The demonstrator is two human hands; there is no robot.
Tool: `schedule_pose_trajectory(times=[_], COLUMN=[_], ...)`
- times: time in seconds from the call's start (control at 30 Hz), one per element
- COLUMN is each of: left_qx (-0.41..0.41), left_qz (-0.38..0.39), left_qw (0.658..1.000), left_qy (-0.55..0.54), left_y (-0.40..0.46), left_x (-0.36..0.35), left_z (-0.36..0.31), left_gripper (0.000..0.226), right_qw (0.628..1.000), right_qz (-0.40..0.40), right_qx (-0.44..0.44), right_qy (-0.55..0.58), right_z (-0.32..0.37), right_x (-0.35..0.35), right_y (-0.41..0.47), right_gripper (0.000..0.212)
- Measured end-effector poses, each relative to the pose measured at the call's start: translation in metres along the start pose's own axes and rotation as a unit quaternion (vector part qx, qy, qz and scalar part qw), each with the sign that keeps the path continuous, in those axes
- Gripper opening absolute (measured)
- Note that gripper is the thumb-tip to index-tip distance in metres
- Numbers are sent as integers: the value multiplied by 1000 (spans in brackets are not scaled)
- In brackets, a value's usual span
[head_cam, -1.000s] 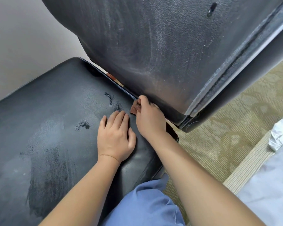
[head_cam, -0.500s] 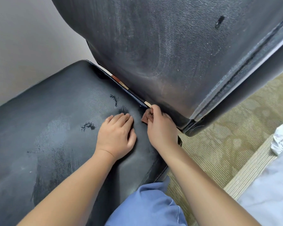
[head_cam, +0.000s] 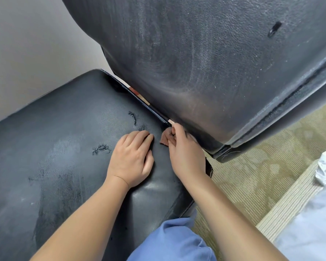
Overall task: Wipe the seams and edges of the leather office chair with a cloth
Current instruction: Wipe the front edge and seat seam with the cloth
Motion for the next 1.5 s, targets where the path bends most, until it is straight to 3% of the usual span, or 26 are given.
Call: schedule_pose_trajectory(times=[0.3, 0.5, 0.77, 1.07, 1.33, 1.5], left_qx=[10, 20, 39, 56, 56, 57], left_qz=[-5, -6, -19, -39, -43, -38], left_qw=[1000, 1000, 999, 998, 997, 998], left_qy=[-14, -23, -22, -11, -14, -13], left_y=[0, 0, -1, 0, -1, 1], left_x=[-2, -2, -3, -1, -2, -2], left_z=[3, 5, 7, 11, 12, 12], left_gripper=[43, 43, 44, 42, 41, 41], right_qw=[1000, 999, 999, 999, 997, 998], right_qz=[14, 33, 1, 28, -3, 11], right_qx=[-11, -14, 46, -28, 82, 58], right_qy=[1, 18, 10, 23, 8, 12], right_z=[14, 22, 18, 27, 33, 33], right_x=[-5, -7, -6, -11, -6, -11], right_y=[28, 43, 7, 54, 20, 35], right_gripper=[31, 37, 43, 27, 33, 33])
Point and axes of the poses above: each hand's wrist, its own y-axis towards the middle knuckle, its own x-axis out of the back of the hand, z = x × y, the point moved 6 cm from there along y, towards the middle knuckle, and after that the axes turned 1 degree about -z, right-handed, at the moved point
